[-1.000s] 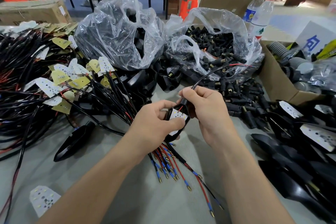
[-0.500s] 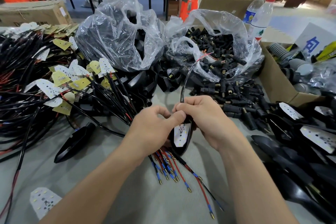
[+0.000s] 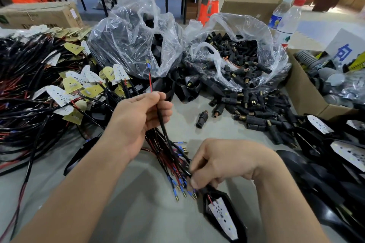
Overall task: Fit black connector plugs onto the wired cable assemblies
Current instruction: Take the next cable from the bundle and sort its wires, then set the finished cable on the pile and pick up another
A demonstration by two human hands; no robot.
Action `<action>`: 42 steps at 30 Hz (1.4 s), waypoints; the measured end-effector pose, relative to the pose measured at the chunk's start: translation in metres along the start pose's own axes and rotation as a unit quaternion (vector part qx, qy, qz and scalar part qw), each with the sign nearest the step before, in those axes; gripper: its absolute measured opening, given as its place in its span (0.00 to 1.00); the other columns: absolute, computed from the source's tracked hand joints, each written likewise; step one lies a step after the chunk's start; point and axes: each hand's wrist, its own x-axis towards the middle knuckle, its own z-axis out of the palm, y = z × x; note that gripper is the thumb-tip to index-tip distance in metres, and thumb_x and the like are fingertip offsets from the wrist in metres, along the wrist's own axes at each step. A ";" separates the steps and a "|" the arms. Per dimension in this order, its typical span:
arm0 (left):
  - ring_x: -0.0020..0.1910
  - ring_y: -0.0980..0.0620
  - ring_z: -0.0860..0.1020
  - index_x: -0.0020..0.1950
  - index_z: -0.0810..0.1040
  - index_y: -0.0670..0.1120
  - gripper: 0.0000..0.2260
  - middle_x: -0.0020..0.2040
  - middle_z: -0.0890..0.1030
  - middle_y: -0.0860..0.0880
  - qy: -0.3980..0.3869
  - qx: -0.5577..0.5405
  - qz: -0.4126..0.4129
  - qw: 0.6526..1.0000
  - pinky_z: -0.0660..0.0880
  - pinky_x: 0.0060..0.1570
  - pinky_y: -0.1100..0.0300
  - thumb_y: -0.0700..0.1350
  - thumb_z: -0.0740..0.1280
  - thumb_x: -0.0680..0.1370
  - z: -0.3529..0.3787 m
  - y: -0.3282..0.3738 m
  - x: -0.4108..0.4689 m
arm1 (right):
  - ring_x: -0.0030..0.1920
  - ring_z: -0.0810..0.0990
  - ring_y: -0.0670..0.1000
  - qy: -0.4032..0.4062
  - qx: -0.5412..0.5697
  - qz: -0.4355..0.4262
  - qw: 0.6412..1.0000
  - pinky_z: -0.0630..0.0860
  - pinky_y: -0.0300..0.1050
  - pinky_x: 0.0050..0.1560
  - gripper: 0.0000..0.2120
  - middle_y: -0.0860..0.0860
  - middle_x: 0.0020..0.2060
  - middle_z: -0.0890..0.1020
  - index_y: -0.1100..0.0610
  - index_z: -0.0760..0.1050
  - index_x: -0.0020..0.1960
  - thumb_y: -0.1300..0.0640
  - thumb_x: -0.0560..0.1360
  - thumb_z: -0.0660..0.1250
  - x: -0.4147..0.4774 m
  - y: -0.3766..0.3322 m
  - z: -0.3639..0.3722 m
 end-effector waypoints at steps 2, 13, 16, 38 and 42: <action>0.34 0.50 0.85 0.47 0.83 0.42 0.10 0.38 0.86 0.44 0.004 0.010 0.002 1.000 0.81 0.33 0.61 0.40 0.63 0.83 0.000 -0.001 0.000 | 0.30 0.71 0.47 0.084 0.033 -0.026 0.996 0.69 0.37 0.32 0.03 0.50 0.32 0.80 0.55 0.85 0.41 0.57 0.73 0.76 0.006 0.002 -0.002; 0.36 0.50 0.86 0.47 0.83 0.40 0.10 0.38 0.87 0.45 0.063 0.005 0.021 0.998 0.82 0.35 0.61 0.38 0.63 0.83 -0.007 0.001 0.006 | 0.29 0.73 0.49 0.130 0.084 -0.084 0.984 0.67 0.35 0.29 0.12 0.54 0.36 0.86 0.55 0.85 0.47 0.46 0.71 0.73 0.022 0.001 0.005; 0.36 0.50 0.86 0.47 0.83 0.40 0.09 0.39 0.87 0.44 0.051 0.001 0.010 0.999 0.82 0.34 0.61 0.38 0.64 0.83 0.000 -0.004 0.003 | 0.27 0.69 0.48 0.173 0.106 -0.135 0.970 0.66 0.38 0.29 0.06 0.52 0.31 0.84 0.52 0.86 0.41 0.51 0.73 0.75 0.031 -0.008 0.011; 0.30 0.56 0.82 0.38 0.85 0.52 0.09 0.31 0.84 0.54 0.017 0.446 0.109 0.888 0.79 0.36 0.60 0.45 0.69 0.77 0.015 -0.032 -0.013 | 0.48 0.76 0.54 0.495 -0.139 0.072 0.855 0.67 0.45 0.44 0.10 0.48 0.47 0.76 0.42 0.77 0.48 0.56 0.74 0.73 0.054 0.038 -0.021; 0.42 0.58 0.79 0.40 0.87 0.51 0.05 0.32 0.82 0.58 0.071 0.490 0.222 0.840 0.71 0.42 0.72 0.46 0.73 0.75 0.014 -0.031 -0.018 | 0.40 0.77 0.47 0.526 -0.010 0.023 0.850 0.69 0.44 0.41 0.09 0.46 0.40 0.79 0.48 0.74 0.42 0.57 0.73 0.74 0.045 0.040 -0.026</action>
